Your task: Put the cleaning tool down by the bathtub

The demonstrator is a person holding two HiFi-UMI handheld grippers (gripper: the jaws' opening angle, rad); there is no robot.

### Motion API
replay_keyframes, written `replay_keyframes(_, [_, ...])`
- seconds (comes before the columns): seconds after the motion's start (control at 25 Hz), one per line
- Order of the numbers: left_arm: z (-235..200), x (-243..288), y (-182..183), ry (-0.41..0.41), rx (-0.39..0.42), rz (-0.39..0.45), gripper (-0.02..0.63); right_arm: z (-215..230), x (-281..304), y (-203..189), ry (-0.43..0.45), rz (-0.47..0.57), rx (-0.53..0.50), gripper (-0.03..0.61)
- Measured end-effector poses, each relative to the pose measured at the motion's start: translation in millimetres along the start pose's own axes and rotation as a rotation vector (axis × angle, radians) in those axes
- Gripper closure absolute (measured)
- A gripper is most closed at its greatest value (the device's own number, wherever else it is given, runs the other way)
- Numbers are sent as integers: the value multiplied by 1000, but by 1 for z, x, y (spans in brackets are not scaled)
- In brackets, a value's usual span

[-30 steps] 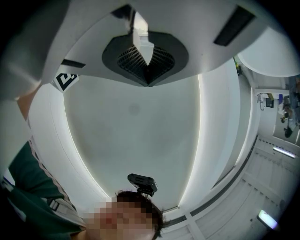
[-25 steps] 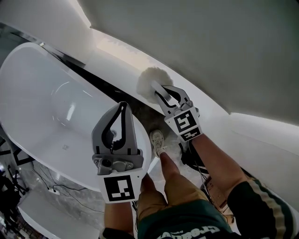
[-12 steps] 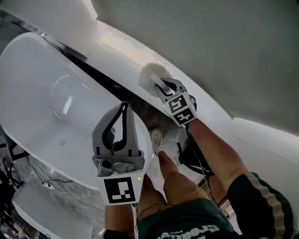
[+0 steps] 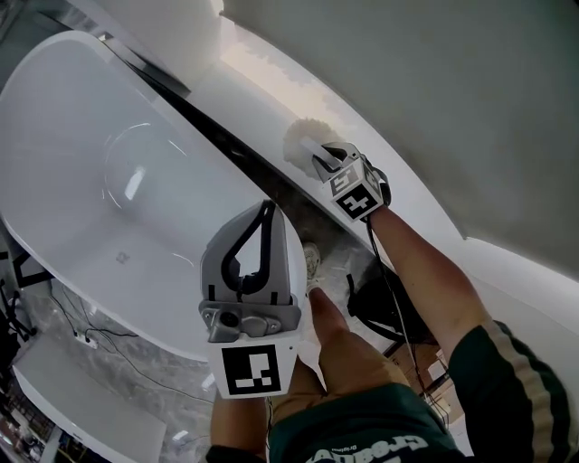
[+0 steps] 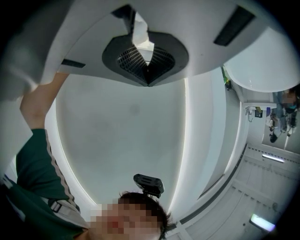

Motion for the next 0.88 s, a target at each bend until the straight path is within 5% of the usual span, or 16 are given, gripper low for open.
replay_keyframes(0.48, [-8,-17,-12,24,-3,-37,607,-6,46,-5,22,-157,-53,486])
replay_keyframes(0.88, [-20,-25,-13,62,-16,-35,607,7,72,3,50,-272,48,486])
Point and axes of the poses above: the fingertips, and each gripper's own axes: x forward along the fingers, z to its right, y out of its top, the point moved 8 cm from there along -x, backward along the fingers, and after that the axes turned 10 degrees about -y, right-handed, at the moved point
